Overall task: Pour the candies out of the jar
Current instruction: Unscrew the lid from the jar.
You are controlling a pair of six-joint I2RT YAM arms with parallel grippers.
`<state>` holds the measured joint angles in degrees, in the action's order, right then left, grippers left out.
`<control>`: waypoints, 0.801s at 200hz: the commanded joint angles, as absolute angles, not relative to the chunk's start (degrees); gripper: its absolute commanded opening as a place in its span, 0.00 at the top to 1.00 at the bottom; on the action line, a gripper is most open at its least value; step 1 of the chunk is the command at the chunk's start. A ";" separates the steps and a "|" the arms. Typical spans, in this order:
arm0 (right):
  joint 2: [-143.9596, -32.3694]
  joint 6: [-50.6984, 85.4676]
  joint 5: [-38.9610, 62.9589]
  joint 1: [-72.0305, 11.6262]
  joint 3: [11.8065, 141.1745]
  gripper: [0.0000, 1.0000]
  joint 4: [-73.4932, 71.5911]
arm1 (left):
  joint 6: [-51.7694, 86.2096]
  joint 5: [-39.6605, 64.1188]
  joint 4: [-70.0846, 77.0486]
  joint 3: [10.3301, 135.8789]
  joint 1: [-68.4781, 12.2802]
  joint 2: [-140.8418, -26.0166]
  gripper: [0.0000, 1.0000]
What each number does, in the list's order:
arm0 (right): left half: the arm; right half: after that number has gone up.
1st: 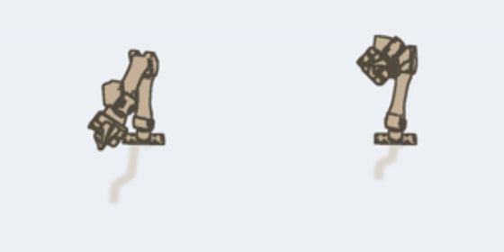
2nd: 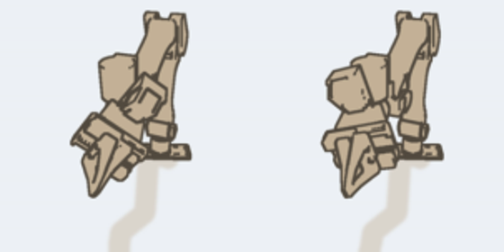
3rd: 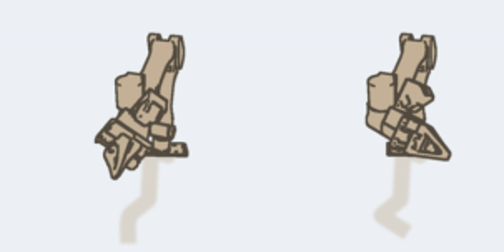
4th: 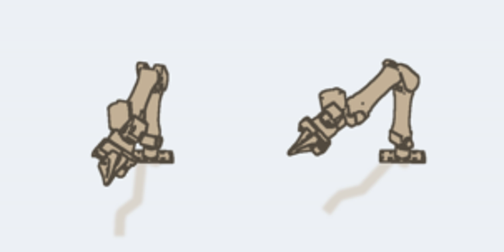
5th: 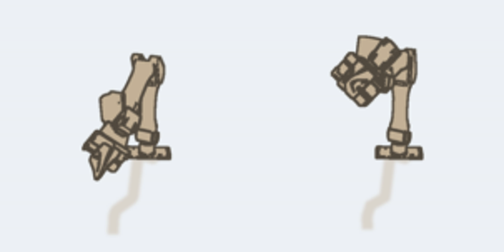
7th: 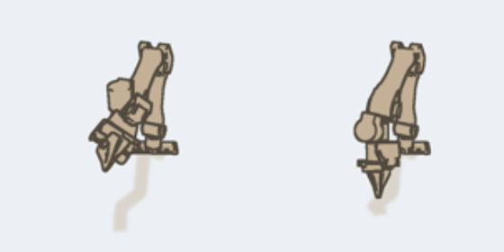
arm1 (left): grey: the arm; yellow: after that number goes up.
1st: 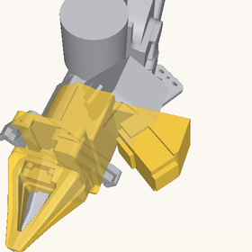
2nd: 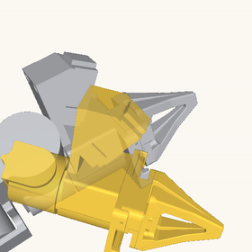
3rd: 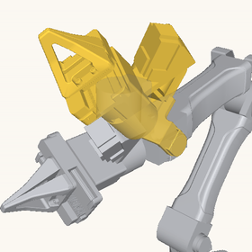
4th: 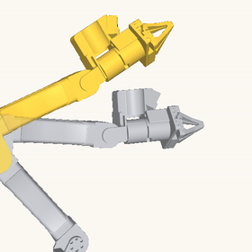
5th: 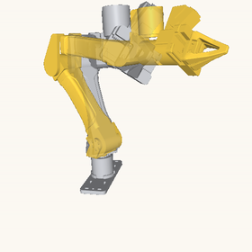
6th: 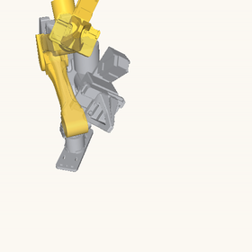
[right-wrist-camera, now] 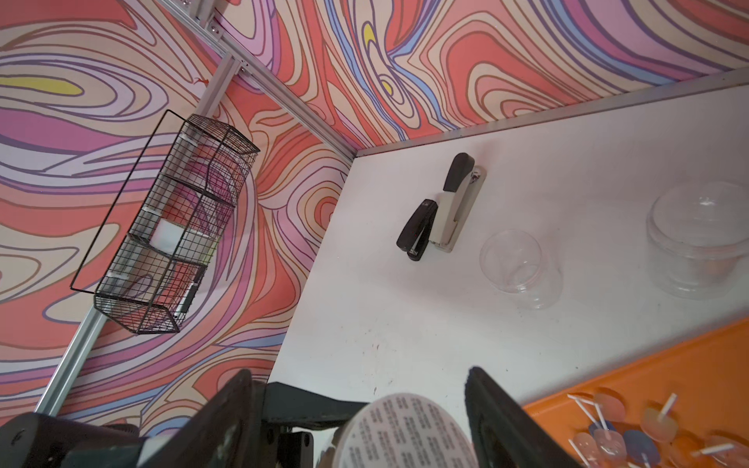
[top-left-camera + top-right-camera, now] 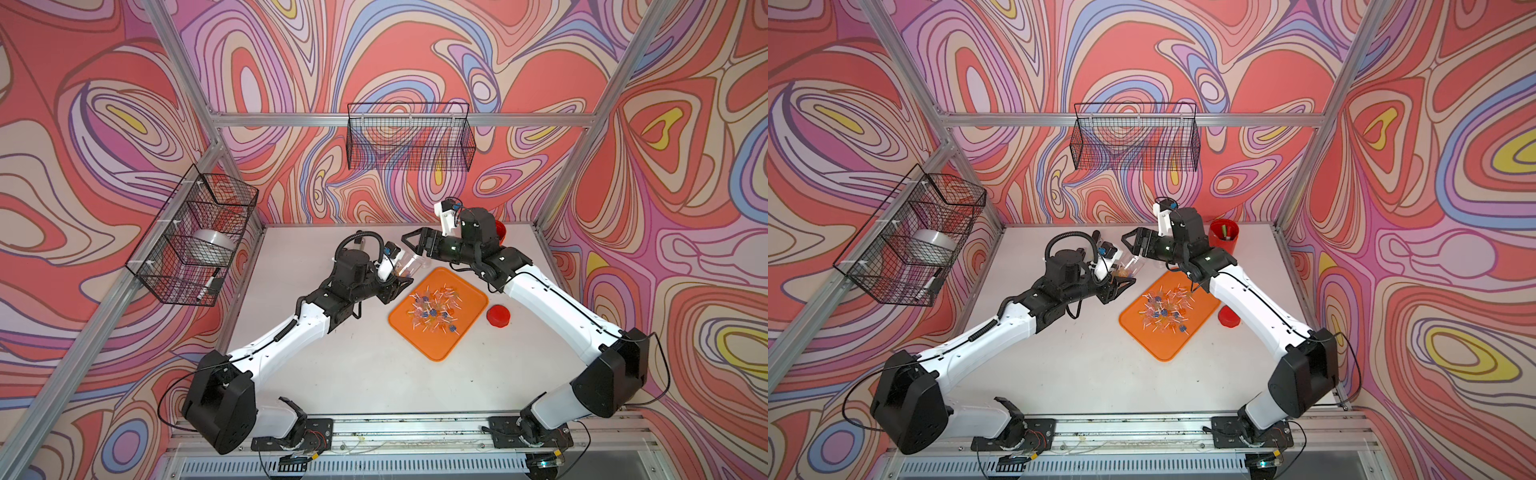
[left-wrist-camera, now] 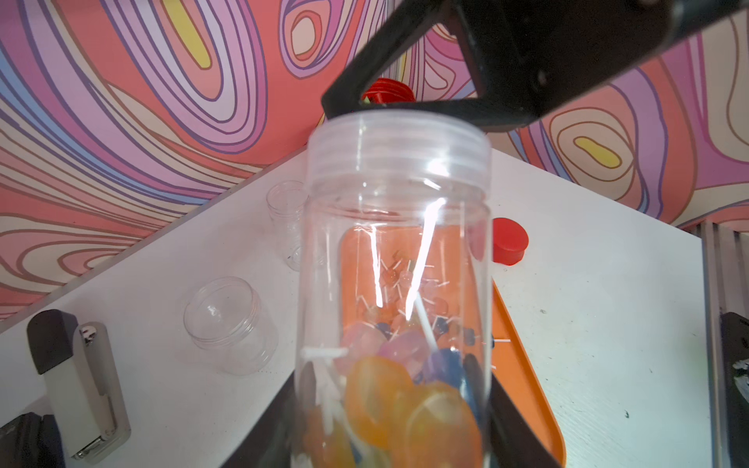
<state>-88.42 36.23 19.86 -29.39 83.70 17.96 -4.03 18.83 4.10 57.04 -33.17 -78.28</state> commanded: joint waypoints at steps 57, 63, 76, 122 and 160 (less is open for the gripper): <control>-90.25 36.98 20.53 -30.10 82.79 0.29 18.39 | -6.16 15.69 5.45 59.15 -34.09 -76.46 1.00; -90.43 37.14 20.73 -30.06 82.79 0.29 18.37 | -6.15 15.65 5.45 59.22 -34.10 -76.46 1.00; -90.73 37.38 20.87 -30.15 82.62 0.29 18.24 | -6.22 15.44 5.54 59.15 -34.27 -76.42 1.00; -91.06 37.83 20.71 -30.15 82.53 0.35 17.78 | -6.33 14.77 6.15 59.12 -34.37 -75.94 1.00; -89.51 35.50 24.92 -30.08 80.88 0.58 12.71 | -5.89 16.06 7.09 58.58 -34.19 -76.03 1.00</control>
